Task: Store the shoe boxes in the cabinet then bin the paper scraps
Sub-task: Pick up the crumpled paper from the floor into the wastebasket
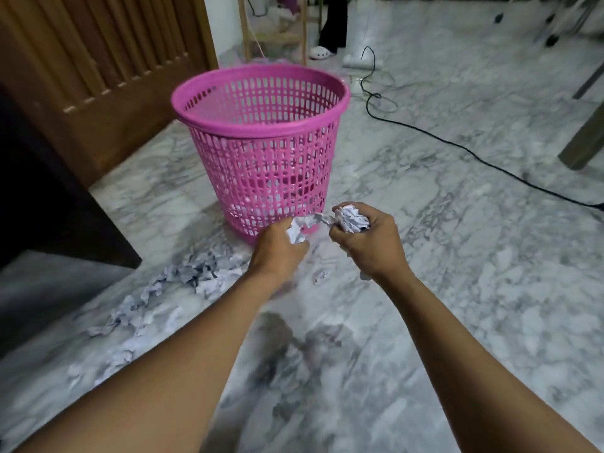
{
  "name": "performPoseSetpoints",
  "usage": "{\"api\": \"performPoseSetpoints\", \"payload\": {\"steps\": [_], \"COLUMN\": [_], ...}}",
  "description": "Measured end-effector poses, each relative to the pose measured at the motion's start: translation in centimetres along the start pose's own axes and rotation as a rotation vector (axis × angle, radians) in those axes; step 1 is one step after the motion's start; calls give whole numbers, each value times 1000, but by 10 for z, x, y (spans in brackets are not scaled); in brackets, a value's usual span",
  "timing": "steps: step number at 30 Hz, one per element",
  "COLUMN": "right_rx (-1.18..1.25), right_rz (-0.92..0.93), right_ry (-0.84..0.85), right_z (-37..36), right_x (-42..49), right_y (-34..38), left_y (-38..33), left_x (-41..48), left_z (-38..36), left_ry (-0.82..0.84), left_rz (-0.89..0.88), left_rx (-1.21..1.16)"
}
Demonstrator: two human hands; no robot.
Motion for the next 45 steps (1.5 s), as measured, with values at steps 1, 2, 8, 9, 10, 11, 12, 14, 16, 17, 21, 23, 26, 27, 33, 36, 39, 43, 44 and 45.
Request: {"api": "performPoseSetpoints", "payload": {"steps": [1,2,8,9,10,11,12,14,16,17,21,23,26,27,33,36,39,43,44,45], "right_rx": [3,7,-124,-168,-207,-245,-283,-357,-380,-351,-223,-184,-100,-107,-230,-314,-400,-567,-616,-657], "right_rz": [37,75,315,334,350,372,400,431,422,412,397,359,279,263,39,23,25,31,53,89], "right_ry": [4,7,78,99,120,141,157,167,189,183,151,170,118,109,330,391,456,494,479,456], "right_z": [-1,-3,-15,-19,-23,-27,-31,-38,-46,-50,-62,-71,-83,-87,-95,-90,-83,-81,-82,-84], "right_x": [7,15,79,90,102,113,125,150,173,183,209,221,241,247,266,267,256,225,214,202], "right_y": [17,35,154,172,189,205,218,237,243,240,204,178,140,129,92,92,100,111,113,115], "left_y": [-15,-31,-133,-148,-162,-174,-185,-198,-201,-198,-176,-163,-142,-135,-115,-116,-118,-104,-97,-91], "left_x": [1,3,39,46,56,65,74,93,110,119,154,168,183,188,206,196,179,147,138,125], "left_z": [14,30,128,143,157,169,180,197,205,205,183,168,146,139,125,137,153,170,173,175], "left_ry": [-36,-85,-301,-305,-305,-294,-279,-257,-270,-270,-285,-303,-333,-346,-112,59,89,46,13,-31], "left_rz": [-44,-76,-258,-280,-302,-308,-310,-287,-240,-216,-106,-32,94,130,148,115,198,151,125,92], "left_rx": [-15,-25,-34,-25,-10,8,27,35,9,12,-20,-82,-121,-130,331,517,753,703,628,548]}}
Point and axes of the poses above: each hand's wrist, its own x-axis towards the middle knuckle, its own z-axis out of the back of the hand, y = z × x, the point moved 1 cm from there along x, towards the middle knuckle, and after that the axes turned 7 degrees about z, right-handed, at the moved point
